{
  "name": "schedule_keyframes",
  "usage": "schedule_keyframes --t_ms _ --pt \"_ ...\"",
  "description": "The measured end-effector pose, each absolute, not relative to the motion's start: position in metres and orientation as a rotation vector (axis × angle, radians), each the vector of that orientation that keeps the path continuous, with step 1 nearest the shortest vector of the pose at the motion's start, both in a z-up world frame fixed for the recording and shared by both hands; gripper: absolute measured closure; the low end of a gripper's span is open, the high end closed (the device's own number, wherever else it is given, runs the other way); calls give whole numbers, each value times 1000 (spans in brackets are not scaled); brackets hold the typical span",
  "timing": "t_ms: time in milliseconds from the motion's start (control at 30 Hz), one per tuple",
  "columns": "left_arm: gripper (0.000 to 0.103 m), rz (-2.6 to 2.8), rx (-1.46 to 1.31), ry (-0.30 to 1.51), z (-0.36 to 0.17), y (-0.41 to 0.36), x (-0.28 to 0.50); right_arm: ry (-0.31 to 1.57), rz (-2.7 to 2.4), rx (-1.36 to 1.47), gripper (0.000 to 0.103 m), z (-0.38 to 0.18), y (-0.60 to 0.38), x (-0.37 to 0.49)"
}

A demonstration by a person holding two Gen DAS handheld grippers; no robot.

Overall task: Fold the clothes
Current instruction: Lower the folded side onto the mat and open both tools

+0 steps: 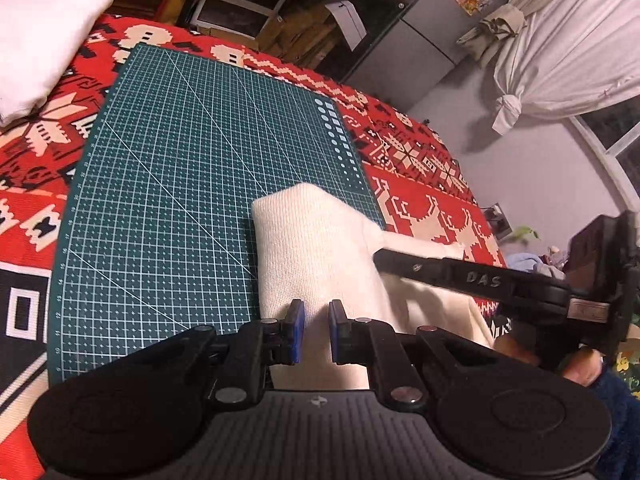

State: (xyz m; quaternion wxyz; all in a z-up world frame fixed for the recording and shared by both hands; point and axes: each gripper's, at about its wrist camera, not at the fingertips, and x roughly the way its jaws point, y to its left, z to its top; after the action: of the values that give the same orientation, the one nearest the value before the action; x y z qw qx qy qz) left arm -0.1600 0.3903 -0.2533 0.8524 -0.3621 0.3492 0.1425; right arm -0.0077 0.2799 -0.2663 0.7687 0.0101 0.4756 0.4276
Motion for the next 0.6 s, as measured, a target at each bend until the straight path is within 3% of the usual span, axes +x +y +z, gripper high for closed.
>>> schedule_keyframes --t_ms 200,333,600 --pt "92 295 -697 753 -253 371 -149 873 881 -76 95 -234 271 -23" --pt "92 319 -620 780 -252 360 -146 888 833 -207 95 -257 285 -20" --pt "93 240 -672 755 -235 354 -177 867 842 -144 83 -251 263 -28"
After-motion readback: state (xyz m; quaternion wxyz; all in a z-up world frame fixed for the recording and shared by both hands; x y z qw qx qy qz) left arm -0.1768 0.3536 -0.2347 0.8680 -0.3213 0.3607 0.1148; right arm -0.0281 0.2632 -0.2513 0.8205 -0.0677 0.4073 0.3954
